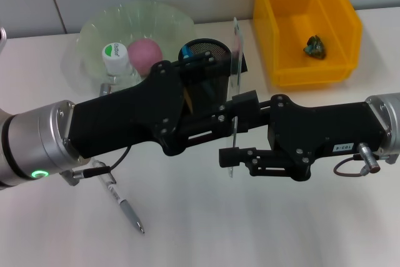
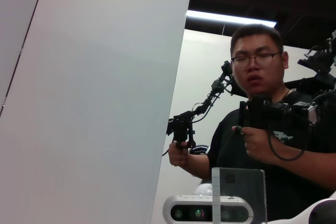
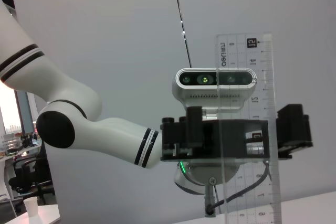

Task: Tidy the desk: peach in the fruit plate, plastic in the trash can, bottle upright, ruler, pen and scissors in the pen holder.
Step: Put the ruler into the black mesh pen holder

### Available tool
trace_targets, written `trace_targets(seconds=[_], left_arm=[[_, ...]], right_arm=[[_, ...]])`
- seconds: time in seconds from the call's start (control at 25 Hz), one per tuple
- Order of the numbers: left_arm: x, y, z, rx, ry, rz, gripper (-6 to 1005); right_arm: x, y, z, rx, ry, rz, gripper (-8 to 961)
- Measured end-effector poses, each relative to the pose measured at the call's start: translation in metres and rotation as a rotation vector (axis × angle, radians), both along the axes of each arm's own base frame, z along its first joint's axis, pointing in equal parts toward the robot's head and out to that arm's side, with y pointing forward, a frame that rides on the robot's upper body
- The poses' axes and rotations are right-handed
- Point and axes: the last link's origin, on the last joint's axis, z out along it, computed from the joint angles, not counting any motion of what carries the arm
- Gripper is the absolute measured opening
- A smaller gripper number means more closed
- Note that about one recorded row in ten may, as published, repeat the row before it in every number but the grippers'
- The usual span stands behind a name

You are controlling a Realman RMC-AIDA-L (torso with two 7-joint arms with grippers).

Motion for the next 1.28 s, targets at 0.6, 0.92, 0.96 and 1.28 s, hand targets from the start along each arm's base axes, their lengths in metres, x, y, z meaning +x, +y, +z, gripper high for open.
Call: trace_targets(seconds=[0.6,0.92,0.96,1.28], left_arm=[[-0.01,0.004,0.01,0.023,0.004,0.032,734],[-0.033,0.003,0.025,0.071,0.011,0.105,734],[-0.035,0.002,0.025,0.073,0.013,0.112,734],[-0.051,-0.008,0.026,0.078,0.034,0.142,733]], right_arm=[[0.004,0.002,0.006,0.033,0.017,-0.028,384],[0.013,0.011,0.012,0.118,0.009,-0.095,383],[0.016,0.016,0.015,0.154,0.012,-0.125,383],[0.022,0.037,0.018,0.288,0.005,-0.225,384]])
